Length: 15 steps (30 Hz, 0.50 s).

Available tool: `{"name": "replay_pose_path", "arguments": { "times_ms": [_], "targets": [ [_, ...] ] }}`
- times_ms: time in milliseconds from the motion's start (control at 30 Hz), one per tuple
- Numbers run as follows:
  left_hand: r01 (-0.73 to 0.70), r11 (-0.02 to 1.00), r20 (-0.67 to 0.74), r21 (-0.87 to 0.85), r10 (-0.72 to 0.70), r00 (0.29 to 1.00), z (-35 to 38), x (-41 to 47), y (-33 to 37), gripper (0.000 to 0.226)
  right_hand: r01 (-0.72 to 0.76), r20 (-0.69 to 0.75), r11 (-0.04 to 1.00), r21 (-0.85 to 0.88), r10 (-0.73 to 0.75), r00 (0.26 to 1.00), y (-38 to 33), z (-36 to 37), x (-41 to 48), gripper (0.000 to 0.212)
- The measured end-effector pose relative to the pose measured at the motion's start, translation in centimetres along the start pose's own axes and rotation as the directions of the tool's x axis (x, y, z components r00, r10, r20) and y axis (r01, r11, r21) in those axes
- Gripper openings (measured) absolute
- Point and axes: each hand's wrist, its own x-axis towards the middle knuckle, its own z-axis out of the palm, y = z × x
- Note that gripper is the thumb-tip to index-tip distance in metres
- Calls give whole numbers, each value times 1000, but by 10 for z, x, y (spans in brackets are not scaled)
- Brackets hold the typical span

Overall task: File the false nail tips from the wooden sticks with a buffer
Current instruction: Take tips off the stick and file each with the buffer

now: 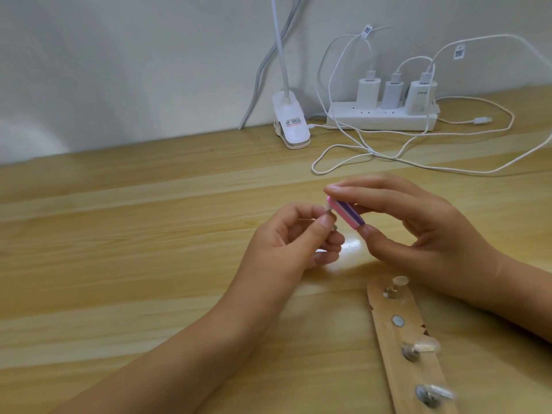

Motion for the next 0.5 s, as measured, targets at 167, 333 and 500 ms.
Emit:
{"name": "replay_pose_path", "arguments": {
  "times_ms": [167, 333, 500],
  "targets": [
    [-16, 997, 46, 74, 12, 999, 3, -2, -4, 6, 18, -21, 999, 37, -17, 1000, 1, 0, 1, 48],
    [-8, 1000, 31, 25, 7, 999, -1, 0, -3, 9, 33, -6, 999, 1, -33, 999, 2, 1, 1, 49],
    [23, 1000, 56, 0, -23, 998, -1, 0, -1, 4, 37, -14, 998, -45, -38, 999, 1, -1, 1, 50]
  ]
}}
